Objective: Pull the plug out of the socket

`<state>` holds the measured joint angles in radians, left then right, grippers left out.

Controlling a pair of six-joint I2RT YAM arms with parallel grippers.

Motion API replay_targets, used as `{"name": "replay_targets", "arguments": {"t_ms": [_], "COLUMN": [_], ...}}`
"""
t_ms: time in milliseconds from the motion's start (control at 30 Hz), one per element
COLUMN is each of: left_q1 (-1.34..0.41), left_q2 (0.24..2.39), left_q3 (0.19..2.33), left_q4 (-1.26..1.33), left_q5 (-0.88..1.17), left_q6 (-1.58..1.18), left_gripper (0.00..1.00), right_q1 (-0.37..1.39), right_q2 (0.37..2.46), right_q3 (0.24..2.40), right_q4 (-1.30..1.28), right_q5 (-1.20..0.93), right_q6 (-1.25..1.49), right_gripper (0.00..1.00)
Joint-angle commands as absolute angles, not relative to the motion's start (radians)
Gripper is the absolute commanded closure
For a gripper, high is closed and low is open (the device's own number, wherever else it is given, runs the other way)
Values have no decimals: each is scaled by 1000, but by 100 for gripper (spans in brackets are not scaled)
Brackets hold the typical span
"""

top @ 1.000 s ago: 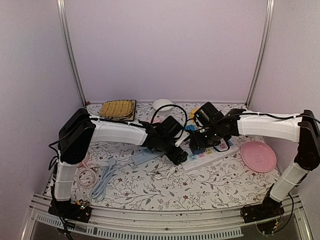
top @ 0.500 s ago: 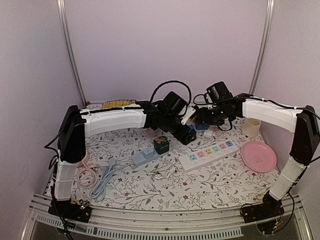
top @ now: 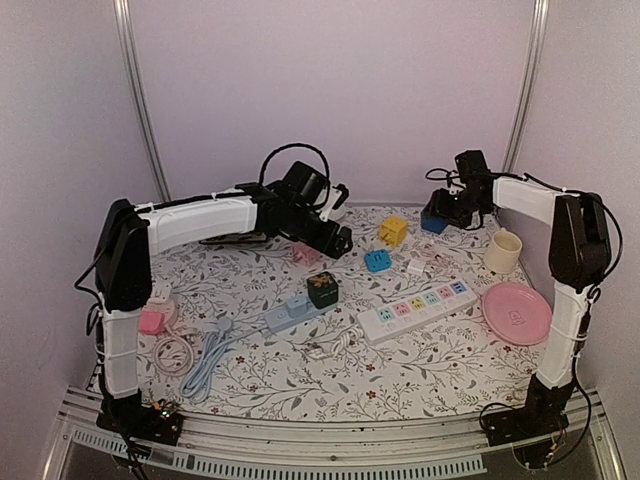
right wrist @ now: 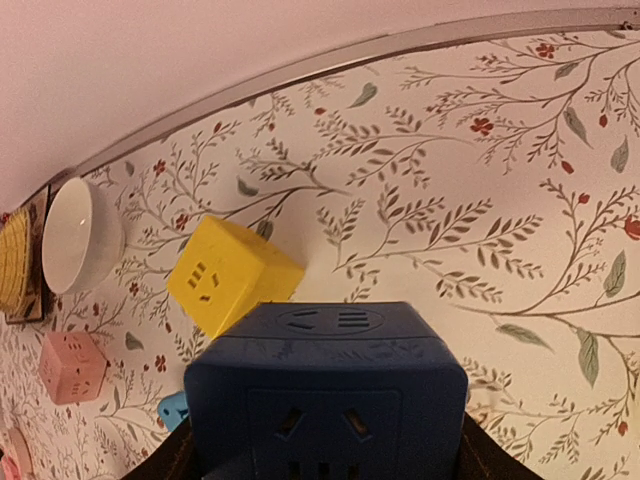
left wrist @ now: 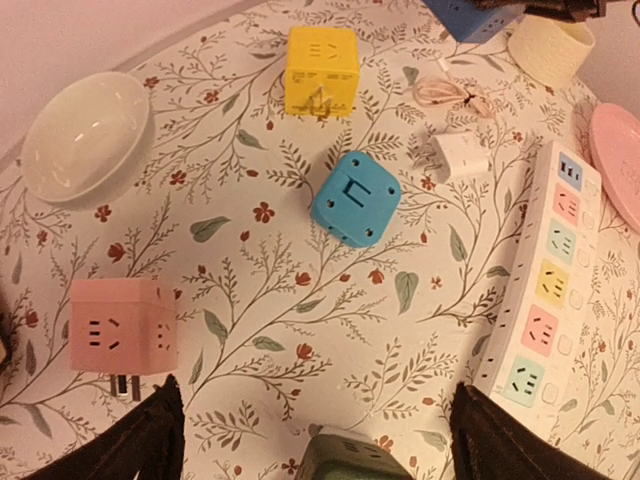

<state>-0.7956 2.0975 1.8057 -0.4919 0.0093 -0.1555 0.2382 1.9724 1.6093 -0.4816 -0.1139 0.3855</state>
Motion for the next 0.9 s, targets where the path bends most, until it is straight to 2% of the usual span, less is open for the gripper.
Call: {"name": "replay_targets", "arguments": {"t_ms": [0, 167, 367, 433, 533, 667, 867], "left_q1": [-757, -714, -678, -669, -658, -651, -650], "left_q2": [2015, 1989, 1985, 1988, 1995, 2005, 2007], "left_q3": [1738, 1685, 1664, 1667, 1670, 1672, 1674], "left_q4": [-475, -463, -456, -456, -453, -449, -446], "left_q5": [0, 4, 16, 23, 32, 47, 59], "left_q6": [-194, -216, -214, -208, -202, -193, -189], "left_gripper": [8, 8, 8, 7, 8, 8, 8], "right_q1": [141, 67, 38, 35, 36, 36, 37], "right_q2": [2073, 2196, 2266, 2267, 2256, 2231, 2180], "right_q3": [1709, 1796, 1825, 1824, 1821, 1822, 1819], "right_q4": [-441, -443, -444, -448, -463, -498, -561], "right_q5": [-238, -327, -374, -377, -359, -303, -209], "right_q6": [423, 464, 484, 485, 480, 463, 420], "right_gripper": [74, 71, 64, 56, 37, 19, 13]}}
